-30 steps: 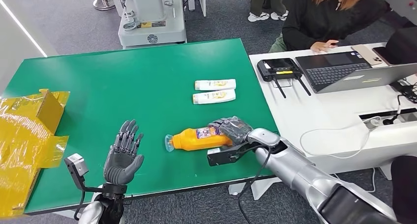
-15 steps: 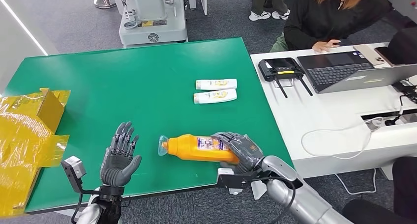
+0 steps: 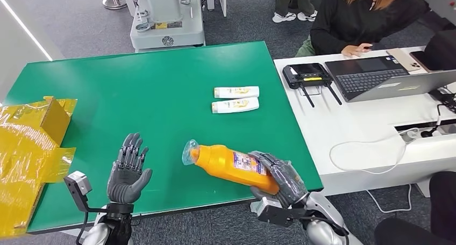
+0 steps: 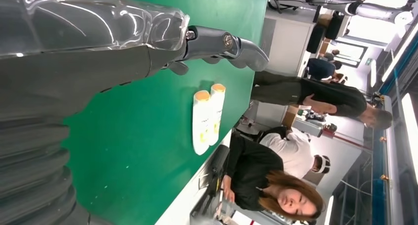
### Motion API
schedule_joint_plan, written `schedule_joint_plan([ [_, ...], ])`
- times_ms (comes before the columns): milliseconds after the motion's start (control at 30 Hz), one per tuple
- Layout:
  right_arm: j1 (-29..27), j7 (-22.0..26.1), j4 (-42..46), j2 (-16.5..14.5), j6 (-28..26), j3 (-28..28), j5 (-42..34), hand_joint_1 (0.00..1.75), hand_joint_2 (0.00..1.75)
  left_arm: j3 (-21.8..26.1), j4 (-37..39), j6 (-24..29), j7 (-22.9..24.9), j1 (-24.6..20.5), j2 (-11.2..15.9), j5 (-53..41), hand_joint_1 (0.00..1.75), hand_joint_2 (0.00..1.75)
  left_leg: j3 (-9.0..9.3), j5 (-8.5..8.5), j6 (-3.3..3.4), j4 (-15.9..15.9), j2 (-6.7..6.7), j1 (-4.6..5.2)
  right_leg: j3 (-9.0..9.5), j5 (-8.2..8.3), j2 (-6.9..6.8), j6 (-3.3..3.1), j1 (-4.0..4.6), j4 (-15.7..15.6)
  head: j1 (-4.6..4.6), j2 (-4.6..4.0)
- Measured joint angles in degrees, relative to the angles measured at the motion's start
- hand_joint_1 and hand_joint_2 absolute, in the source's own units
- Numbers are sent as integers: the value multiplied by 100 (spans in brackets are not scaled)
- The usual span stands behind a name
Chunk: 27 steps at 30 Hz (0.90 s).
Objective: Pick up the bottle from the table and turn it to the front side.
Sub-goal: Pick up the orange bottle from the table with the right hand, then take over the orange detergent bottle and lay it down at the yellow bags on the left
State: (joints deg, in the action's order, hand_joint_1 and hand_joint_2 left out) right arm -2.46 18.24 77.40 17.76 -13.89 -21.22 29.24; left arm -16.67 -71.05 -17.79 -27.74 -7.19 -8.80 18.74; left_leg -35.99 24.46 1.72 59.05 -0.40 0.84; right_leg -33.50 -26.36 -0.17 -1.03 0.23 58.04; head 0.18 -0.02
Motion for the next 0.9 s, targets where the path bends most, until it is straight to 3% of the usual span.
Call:
schedule_joint_plan([
  [233,-561,565,729,-218,-751,485,-599,175,175,17,-87,85,-67,-28,33,-109,0,175,-4,-1,0,-1,-6,0,-6,-1,-5,-1,0,0,1,0],
  [367,-691,977,1143,-439,-1107,809,-949,175,175,17,-64,103,-101,-274,28,-275,0,175,-4,-2,-1,-1,-1,-1,-8,0,-3,-2,0,1,1,0],
  [700,-316,1222,1397,-849,-1168,1253,-1194,175,175,-62,345,-97,-98,-1388,-100,-623,0,175,-4,-15,-4,1,-1,0,-7,10,-2,-1,0,3,0,0],
  [900,205,1355,1016,-959,-959,1293,-1311,175,175,-237,537,-130,-92,-1879,-137,-610,0,175,-3,-15,-5,1,7,0,-8,12,8,0,0,3,-1,0],
])
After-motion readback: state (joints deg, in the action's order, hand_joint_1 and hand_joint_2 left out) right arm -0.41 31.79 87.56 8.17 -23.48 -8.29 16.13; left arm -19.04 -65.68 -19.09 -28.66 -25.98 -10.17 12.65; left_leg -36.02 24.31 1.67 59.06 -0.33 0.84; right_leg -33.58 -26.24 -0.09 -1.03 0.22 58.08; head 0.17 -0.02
